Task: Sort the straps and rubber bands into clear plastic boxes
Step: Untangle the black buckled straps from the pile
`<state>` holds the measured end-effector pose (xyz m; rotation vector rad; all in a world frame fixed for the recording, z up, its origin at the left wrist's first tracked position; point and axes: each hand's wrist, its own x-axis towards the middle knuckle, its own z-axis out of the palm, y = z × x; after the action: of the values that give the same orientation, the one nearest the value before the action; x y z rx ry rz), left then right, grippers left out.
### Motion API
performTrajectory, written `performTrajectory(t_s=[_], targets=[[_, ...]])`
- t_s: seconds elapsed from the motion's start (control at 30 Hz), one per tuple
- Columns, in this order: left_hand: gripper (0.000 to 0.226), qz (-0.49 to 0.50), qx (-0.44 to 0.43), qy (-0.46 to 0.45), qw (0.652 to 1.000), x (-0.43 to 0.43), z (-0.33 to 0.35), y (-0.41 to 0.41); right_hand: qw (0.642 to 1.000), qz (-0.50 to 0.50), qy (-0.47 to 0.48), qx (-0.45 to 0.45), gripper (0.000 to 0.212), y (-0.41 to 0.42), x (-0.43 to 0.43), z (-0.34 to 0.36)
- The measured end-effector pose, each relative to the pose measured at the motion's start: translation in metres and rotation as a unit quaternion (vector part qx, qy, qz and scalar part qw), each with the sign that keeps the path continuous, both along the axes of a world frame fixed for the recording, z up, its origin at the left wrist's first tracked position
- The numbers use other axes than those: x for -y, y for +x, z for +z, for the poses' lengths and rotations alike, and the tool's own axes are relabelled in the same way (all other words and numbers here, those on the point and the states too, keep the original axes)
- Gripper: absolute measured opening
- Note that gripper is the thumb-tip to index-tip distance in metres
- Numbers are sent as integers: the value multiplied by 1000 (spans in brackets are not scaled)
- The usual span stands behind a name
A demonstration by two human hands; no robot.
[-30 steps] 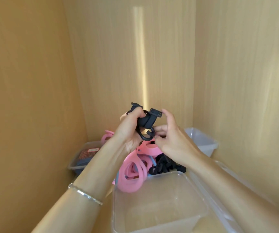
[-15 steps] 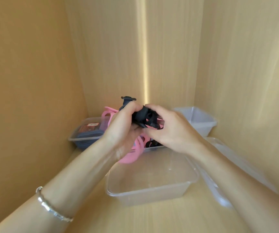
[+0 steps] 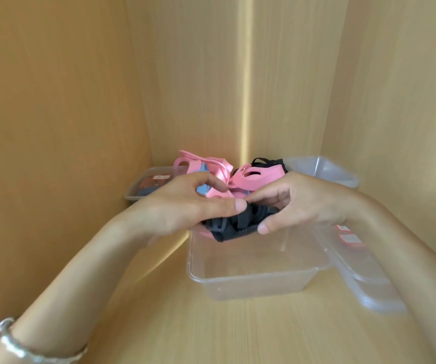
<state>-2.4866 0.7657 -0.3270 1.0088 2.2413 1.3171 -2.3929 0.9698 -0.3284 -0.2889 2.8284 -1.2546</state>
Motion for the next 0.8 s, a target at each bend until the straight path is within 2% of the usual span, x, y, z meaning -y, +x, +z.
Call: performTrajectory(t_s=[0.07,0.17,0.27,0.4,0.47,0.57,0.67,0.8], targets=[[51,-25,-26,-64,997,0,-2,2,999,-6,34,29,47,-4,-1,-6],[55,-27,-67,-141,987,-4,-8,3,995,-23,76,55,47,-12,0,-14],[45,-17,-139,-196,971,-10,-14,9,987,-37,147,59,43,-18,4,-20],[47,-7,-201,-217,955,-16,-22,11,976,-24,204,70,61,-17,11,-18],[49,-2,-216,-220,951,-17,-24,11,976,-14,202,77,50,-14,11,-15],[46,-8,-248,-222,943,-21,-26,13,976,-53,205,55,29,-12,8,-12],[44,-16,-262,-228,938,-23,-27,13,972,-71,221,30,28,-13,7,-15],[70,-28,-236,-263,935,-22,-27,9,976,-76,194,65,33,-14,7,-17]])
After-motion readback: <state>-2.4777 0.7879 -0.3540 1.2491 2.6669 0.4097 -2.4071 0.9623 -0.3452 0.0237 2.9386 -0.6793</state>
